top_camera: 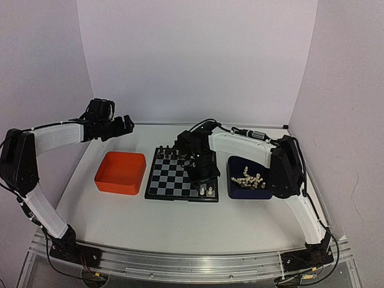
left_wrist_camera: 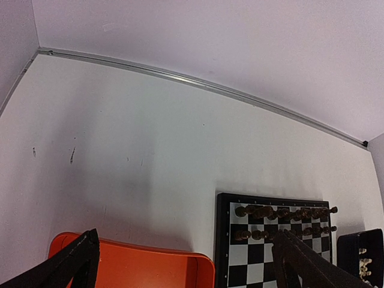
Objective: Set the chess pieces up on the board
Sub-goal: Place the chess piece on the chessboard, then pick up the chess piece from the storage box.
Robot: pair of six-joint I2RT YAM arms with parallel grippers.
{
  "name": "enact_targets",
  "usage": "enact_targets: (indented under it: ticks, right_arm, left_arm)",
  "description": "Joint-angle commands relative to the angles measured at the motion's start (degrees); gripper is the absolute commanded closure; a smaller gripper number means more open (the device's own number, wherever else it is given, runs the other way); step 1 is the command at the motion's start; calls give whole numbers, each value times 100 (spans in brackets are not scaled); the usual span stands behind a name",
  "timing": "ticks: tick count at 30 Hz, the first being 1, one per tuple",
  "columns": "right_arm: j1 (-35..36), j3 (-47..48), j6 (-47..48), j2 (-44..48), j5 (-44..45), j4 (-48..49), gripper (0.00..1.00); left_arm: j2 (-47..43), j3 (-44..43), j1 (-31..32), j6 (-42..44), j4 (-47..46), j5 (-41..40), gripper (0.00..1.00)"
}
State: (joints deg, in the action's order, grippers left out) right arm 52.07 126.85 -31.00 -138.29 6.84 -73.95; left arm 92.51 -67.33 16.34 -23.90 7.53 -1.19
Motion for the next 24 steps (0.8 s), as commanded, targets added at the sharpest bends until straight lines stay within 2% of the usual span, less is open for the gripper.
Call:
enact_targets:
  ticks: [1, 7, 9, 17, 24]
  right_arm:
    - [14, 130, 146, 952, 382, -15, 55]
    - [-76, -137, 493, 1652, 1208, 128, 30]
    - [-244, -369, 560, 1894, 1198, 289, 26]
    - [-1357, -1743, 948, 2744, 438, 981, 26]
    - [-2138, -2655, 1337, 3064, 571, 1224, 27]
  left_arm:
    - [-241, -74, -7, 64, -135, 14, 0]
    - [-302, -71, -8, 7, -246, 14, 0]
    - [-296, -79, -8, -22, -282, 5, 0]
    - [-145, -195, -7, -154, -321, -70, 0]
    - [65, -369, -7, -327, -358, -154, 0]
